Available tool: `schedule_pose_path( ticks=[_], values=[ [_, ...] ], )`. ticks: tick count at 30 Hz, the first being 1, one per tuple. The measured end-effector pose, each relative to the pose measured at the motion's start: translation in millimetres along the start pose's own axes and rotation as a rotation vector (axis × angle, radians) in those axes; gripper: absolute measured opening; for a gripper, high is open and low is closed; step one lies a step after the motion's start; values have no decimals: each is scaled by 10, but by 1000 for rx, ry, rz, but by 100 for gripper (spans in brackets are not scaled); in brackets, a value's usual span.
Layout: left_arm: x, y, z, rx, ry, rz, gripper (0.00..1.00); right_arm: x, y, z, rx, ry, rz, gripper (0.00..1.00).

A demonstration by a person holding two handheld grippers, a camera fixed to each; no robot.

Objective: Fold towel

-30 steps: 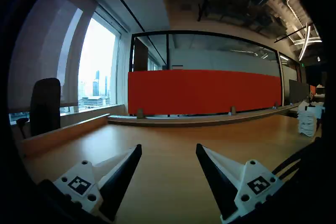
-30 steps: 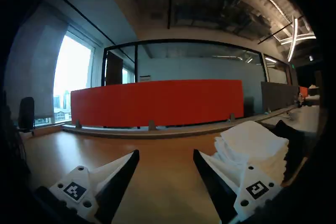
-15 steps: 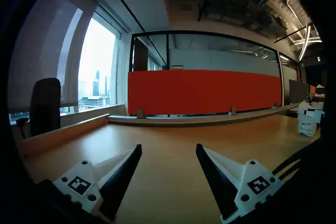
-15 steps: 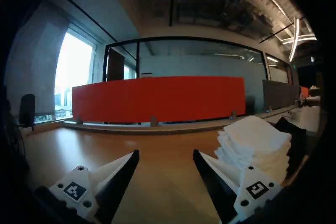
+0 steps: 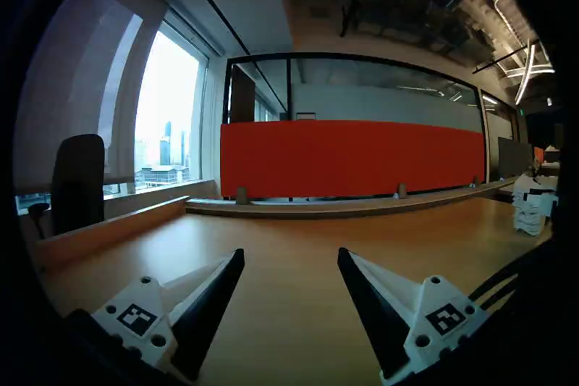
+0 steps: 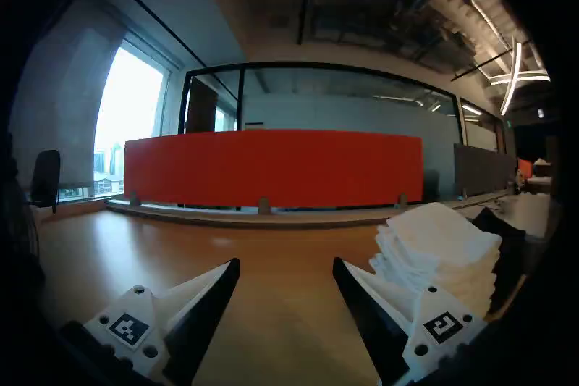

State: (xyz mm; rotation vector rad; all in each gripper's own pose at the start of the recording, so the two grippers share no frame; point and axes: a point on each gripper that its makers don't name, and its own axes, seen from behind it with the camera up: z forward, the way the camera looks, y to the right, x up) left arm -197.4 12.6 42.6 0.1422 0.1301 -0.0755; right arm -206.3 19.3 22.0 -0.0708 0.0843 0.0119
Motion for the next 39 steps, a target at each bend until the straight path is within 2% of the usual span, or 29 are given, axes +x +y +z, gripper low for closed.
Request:
schedule_pose_path(
  ticks=[39],
  values=[
    [30, -9, -11, 0, -1, 0, 96, -13, -21, 2, 4, -3, 1, 99]
  ],
)
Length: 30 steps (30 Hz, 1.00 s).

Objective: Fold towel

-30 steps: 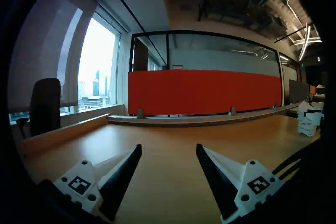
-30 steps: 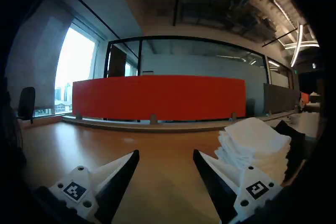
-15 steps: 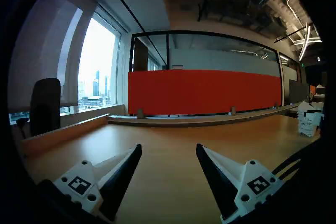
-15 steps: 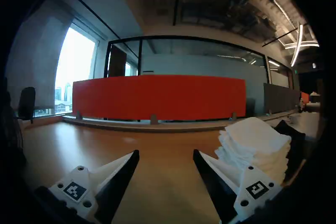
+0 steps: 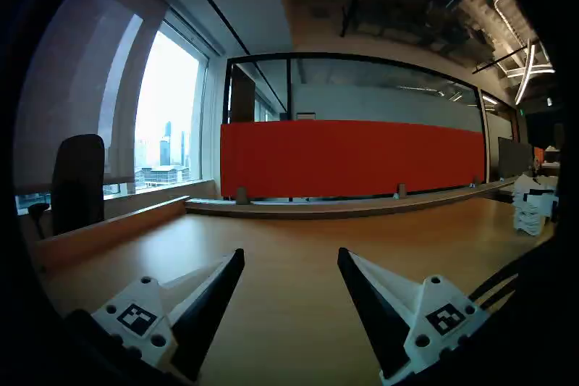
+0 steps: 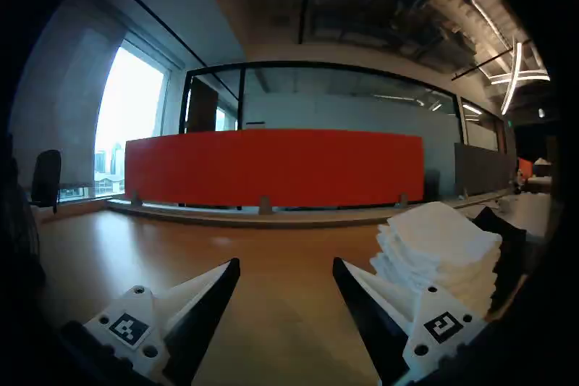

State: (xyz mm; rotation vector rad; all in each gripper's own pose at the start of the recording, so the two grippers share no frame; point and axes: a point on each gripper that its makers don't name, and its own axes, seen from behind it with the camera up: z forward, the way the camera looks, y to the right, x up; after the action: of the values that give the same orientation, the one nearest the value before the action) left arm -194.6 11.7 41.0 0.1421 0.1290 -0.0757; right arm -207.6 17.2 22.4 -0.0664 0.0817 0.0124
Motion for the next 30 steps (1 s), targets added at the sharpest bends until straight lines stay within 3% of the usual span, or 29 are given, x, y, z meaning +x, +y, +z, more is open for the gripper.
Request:
schedule_pose_path(
  ticks=[30],
  values=[
    [96, -45, -47, -2, -5, 1, 96, 3, 2, -1, 0, 0, 0, 100]
  ],
)
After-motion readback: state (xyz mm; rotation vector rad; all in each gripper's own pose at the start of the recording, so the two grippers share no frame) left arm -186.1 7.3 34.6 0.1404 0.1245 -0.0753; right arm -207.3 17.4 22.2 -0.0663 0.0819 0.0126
